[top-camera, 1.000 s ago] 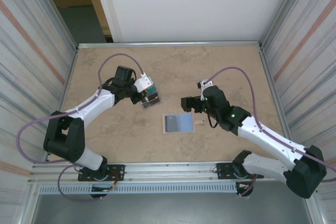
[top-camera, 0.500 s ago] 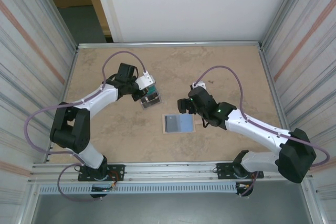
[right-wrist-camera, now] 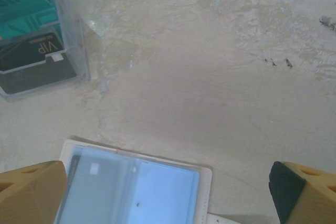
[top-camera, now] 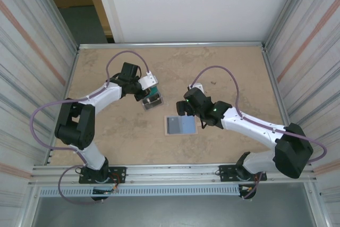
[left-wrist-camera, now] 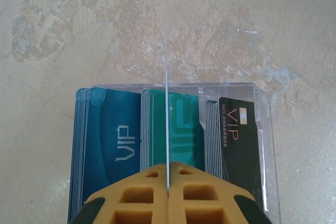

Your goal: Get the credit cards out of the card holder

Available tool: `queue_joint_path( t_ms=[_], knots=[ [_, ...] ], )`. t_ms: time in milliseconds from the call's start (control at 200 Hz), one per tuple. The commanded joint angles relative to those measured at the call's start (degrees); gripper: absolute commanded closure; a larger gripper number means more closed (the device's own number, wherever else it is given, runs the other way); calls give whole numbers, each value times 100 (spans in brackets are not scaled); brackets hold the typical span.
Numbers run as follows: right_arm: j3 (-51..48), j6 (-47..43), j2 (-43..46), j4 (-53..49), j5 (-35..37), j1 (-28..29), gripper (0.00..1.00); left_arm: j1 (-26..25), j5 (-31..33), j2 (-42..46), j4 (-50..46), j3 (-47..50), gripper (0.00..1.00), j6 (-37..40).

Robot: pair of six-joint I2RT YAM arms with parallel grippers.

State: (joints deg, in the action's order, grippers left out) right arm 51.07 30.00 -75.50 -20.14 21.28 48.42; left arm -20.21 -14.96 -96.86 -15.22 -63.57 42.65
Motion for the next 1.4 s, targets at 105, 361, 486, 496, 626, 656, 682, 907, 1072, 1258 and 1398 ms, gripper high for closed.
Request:
queue_joint_path(
  t_ms=[105, 361, 486, 496, 626, 656, 682, 907, 1072, 1258, 1398],
  knots=[
    [279, 59, -189, -259, -30, 43, 1, 69, -80, -239, -231, -251, 83, -100],
    [477, 68, -454, -415, -163, 182, 1, 69, -60, -68, -257, -270, 77, -167],
    [542, 158, -563, -493, -273, 259, 2, 70, 61, 200, -245, -205, 77, -253],
    [551, 169, -571, -496, -287, 263, 2, 67, 87, 226, -240, -201, 77, -265],
    [572, 331, -652, -529, -499, 364, 0, 67, 706, 594, 107, 17, 75, -572],
    [579, 367, -673, -524, -554, 382, 1, 69, 889, 687, 209, 92, 75, -694],
    [579, 403, -691, -536, -599, 398, 3, 68, 1034, 789, 299, 159, 75, -785],
    [514, 792, -903, -510, -830, 561, 10, 60, 1927, 1806, 826, 805, 47, -1874],
    [532, 834, -1213, -448, -994, 709, 21, 52, 2062, 2879, 1323, 1593, 2, -2912],
    [641, 823, -1569, -437, -1160, 807, 29, 52, 2236, 4027, 1820, 2426, 1, -3773],
    [733, 798, -1840, -438, -1228, 916, 31, 57, 2409, 4531, 1833, 2727, 1, -4148]
  ],
)
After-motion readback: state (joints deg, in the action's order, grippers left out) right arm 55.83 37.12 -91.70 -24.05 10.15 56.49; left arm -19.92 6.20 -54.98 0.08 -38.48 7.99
